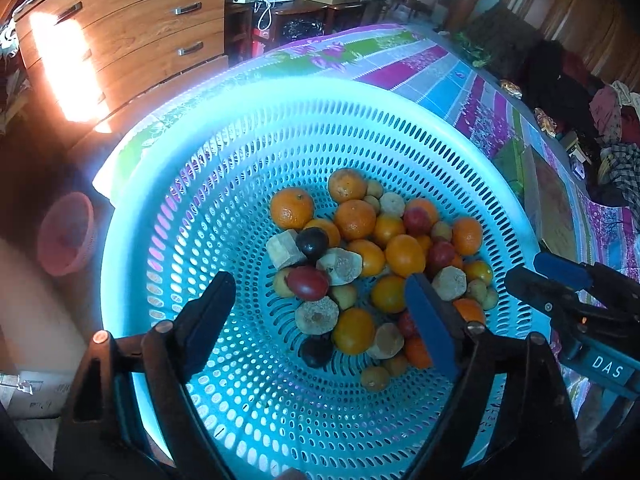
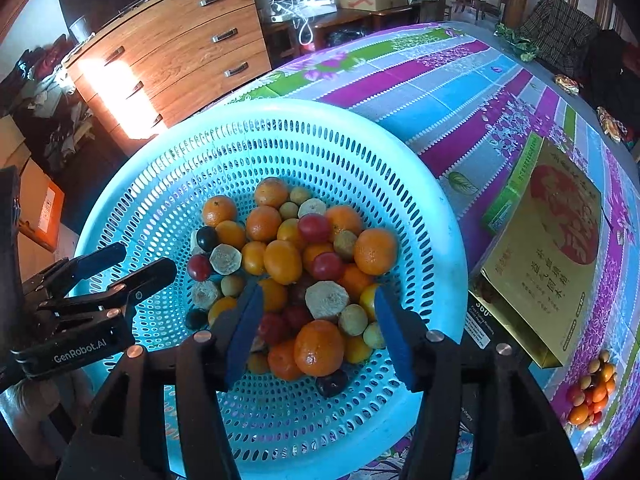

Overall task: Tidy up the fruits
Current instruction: 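Open both grippers to drop the plum and tomato into the basket, then move both grippers back over the fruit pile on the sheet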

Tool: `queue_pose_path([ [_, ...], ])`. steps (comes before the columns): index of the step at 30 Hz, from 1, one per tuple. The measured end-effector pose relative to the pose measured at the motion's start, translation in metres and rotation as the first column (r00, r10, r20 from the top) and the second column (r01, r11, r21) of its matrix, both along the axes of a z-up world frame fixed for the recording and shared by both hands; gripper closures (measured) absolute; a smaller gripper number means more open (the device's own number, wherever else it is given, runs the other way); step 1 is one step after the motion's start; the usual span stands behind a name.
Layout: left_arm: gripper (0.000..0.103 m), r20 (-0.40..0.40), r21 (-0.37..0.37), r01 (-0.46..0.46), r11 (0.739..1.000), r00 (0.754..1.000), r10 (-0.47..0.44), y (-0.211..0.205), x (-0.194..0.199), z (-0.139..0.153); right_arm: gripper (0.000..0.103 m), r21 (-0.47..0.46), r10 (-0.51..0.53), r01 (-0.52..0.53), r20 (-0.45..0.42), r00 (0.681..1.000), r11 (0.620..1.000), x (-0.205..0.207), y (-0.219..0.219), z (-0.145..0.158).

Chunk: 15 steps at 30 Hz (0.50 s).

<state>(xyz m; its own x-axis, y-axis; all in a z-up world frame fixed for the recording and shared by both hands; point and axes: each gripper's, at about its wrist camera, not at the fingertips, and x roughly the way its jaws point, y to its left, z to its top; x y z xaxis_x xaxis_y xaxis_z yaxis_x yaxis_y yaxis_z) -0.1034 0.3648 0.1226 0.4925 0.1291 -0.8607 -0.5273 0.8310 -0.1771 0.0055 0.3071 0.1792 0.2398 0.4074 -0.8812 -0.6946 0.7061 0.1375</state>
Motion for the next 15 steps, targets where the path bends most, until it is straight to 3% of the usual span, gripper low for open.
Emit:
queue_pose_path([
  [7, 0.003, 0.013, 0.002, -0.020, 1.000, 1.000, 0.020, 0.001, -0.001, 0.002, 0.041, 0.026, -0.004, 0.003, 0.030, 1.000, 1.000, -0.006, -0.008, 0.009],
  [15, 0.000, 0.062, 0.042, -0.022, 0.999, 0.998, 0.020, -0.002, -0.005, 0.014, 0.041, 0.127, -0.030, 0.003, 0.217, 0.976, 0.992, -0.036, -0.041, 0.048],
])
